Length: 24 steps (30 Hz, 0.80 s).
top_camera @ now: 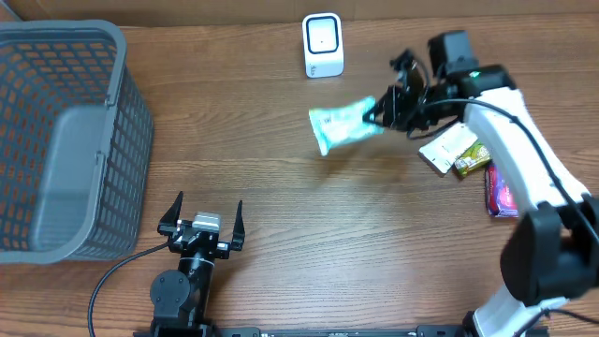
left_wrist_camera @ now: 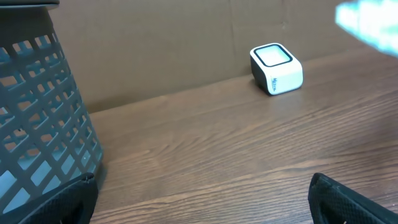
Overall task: Scan the item barcode
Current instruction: 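Raise the wipes pack up to the white scanner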
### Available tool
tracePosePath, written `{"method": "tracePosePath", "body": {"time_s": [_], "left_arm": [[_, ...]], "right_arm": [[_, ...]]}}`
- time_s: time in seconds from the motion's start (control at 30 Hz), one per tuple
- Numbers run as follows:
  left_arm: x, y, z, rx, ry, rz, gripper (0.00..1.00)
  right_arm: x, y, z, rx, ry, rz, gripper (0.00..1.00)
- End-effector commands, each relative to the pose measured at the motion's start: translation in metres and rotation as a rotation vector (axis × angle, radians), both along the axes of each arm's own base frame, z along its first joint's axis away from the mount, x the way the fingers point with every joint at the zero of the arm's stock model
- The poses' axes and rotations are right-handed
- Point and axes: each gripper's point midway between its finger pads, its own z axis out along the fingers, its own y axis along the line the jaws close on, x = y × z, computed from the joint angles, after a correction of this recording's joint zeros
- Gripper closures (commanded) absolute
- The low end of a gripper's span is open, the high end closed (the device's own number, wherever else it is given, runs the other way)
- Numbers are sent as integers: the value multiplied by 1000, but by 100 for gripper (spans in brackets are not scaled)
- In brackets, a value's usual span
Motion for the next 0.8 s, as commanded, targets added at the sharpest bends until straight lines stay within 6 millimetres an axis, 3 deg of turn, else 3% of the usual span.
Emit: {"method": "tracePosePath", "body": {"time_s": [0.0,0.1,0.47,0.6,0.77], "left_arm": [[0,1,-1,-3,1,6,1],[0,1,-1,-3,1,6,0],[0,1,-1,-3,1,6,0],[0,1,-1,-3,1,6,0],[0,1,-1,-3,1,6,0]], "right_arm": [[-6,6,87,75,-156,13,96],[-11,1,121,55,-215,-11,96],[-36,-5,171,-12,-366,-52,96],[-22,-21,185,-139,-475,-198,96],[14,-38,191,-512,-693,-424,96]]}}
